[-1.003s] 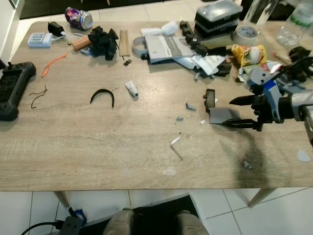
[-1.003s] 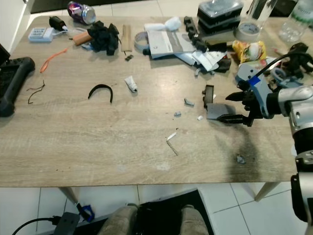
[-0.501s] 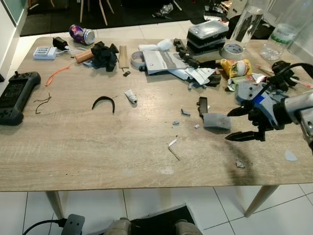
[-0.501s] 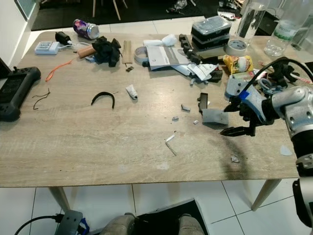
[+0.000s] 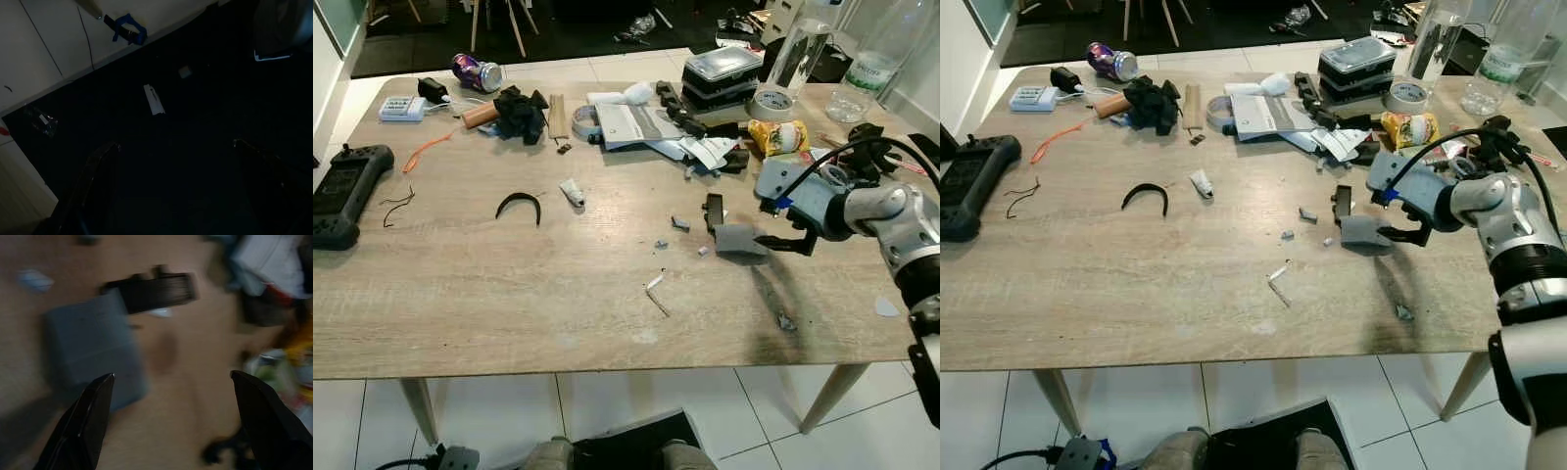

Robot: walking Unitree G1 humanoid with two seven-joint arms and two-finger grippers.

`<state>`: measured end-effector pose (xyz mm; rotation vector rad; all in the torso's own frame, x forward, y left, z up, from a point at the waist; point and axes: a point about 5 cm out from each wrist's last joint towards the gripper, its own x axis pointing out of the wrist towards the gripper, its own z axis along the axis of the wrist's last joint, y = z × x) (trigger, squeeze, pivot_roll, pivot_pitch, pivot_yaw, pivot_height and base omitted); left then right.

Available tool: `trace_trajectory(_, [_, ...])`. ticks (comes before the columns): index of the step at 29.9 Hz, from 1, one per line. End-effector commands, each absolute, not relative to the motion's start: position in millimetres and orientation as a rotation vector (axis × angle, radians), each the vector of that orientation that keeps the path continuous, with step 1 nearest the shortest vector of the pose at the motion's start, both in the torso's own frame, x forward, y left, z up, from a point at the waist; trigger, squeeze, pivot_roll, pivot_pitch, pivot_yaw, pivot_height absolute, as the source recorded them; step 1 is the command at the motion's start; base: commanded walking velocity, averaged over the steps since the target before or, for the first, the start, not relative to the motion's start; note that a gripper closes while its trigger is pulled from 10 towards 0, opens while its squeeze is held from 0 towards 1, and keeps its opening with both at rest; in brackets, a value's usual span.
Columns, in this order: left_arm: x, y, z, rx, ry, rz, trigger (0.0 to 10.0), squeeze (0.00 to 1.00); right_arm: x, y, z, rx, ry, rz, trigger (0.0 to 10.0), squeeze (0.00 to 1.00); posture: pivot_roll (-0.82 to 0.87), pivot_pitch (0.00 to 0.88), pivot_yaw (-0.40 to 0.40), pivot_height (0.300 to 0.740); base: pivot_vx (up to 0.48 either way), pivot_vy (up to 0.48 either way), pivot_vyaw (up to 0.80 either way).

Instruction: Picking trash to rubbish bin

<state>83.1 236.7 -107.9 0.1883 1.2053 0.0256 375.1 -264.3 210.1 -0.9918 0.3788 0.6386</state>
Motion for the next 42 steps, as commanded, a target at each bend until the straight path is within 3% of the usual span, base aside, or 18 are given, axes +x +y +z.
trace_trajectory(1, [72.2, 237.6, -109.9, 0.174, 1.232, 0.042, 10.0, 0.0, 378.5, -266.2, 212.5, -1.007, 0.341, 0.566, 10.0, 0.0, 0.08, 0.126, -0.024, 0.74, 0.0, 0.0, 0.0])
trace_trajectory(4, [66.4, 239.3, -110.4, 0.178, 1.242, 0.04, 10.0, 0.0, 383.0, -268.9, 214.1, -1.044, 0.296, 0.461, 10.0, 0.0, 0.08, 0.136, -0.016, 0.74, 0.0, 0.0, 0.0])
trace_trajectory(14, [63.3, 246.9, -108.6, 0.199, 1.245, 0.035, 10.0, 0.0, 385.0, -271.8, 211.9, -1.049, 0.263, 0.376, 10.0, 0.0, 0.09, 0.163, 0.001, 0.74, 0.0, 0.0, 0.0])
trace_trajectory(25, [71.2, 247.0, -107.0, 0.214, 1.219, 0.015, 10.0, 0.0, 375.0, -246.5, 174.9, -0.906, 0.292, 0.644, 10.0, 0.0, 0.09, 0.182, 0.014, 0.74, 0.0, 0.0, 0.0])
trace_trajectory(35, [71.6, 246.2, -107.2, 0.213, 1.222, 0.014, 10.0, 0.0, 369.2, -250.4, 181.2, -0.843, 0.303, 0.763, 10.0, 0.0, 0.08, 0.171, 0.008, 0.74, 0.0, 0.0, 0.0])
trace_trajectory(42, [74.7, 243.4, -107.4, 0.209, 1.215, 0.008, 10.0, 0.0, 384.6, -248.3, 216.3, -0.739, 0.136, 0.582, 10.0, 0.0, 0.08, 0.164, 0.005, 0.74, 0.0, 0.0, 0.0])
